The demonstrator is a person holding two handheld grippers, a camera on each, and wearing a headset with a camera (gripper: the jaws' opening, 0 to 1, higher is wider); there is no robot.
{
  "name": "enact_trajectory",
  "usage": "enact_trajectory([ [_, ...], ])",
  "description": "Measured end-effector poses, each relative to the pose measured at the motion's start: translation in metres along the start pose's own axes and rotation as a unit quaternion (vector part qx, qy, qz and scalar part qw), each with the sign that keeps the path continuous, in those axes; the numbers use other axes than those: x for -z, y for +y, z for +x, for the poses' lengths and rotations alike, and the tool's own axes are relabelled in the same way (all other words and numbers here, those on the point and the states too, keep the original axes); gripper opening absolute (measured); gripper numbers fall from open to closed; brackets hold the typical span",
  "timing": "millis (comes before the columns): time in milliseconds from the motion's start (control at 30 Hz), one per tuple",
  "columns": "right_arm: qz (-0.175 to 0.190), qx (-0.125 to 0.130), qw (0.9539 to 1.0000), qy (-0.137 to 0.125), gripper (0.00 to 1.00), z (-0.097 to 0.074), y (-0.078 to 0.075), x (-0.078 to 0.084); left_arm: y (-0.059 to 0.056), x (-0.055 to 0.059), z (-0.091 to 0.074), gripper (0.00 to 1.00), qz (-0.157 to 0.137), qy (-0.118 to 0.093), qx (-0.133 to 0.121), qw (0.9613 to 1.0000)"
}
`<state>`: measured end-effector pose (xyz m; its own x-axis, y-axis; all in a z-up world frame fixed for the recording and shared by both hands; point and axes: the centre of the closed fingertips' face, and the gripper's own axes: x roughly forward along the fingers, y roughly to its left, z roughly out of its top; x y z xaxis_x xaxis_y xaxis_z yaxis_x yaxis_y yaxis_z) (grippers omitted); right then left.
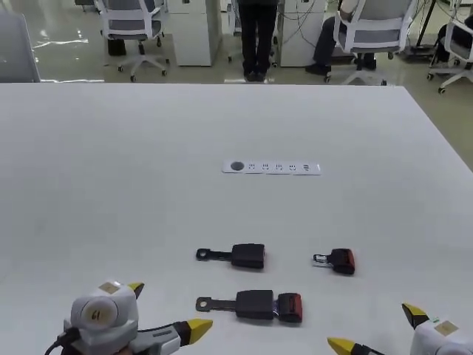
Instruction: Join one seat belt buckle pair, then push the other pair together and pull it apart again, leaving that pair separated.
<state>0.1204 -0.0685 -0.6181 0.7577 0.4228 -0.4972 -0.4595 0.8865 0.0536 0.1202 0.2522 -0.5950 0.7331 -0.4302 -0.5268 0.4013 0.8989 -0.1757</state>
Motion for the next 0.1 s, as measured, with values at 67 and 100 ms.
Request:
enact_trajectory([
  [67, 0.001, 0.0, 1.0, 0.0, 0.98, -0.001, -0.0002, -0.0003, -0.0009, -0.0002, -0.0005, 1.0, 0.001, 0.001, 0.0, 1.0],
  [100, 0.001, 0.0, 1.0, 0.0, 0.98, -0.0012, -0.0003, -0.0002, -0.0011, 0.0001, -0.0007, 1.0, 0.0, 0.001, 0.0, 1.0],
])
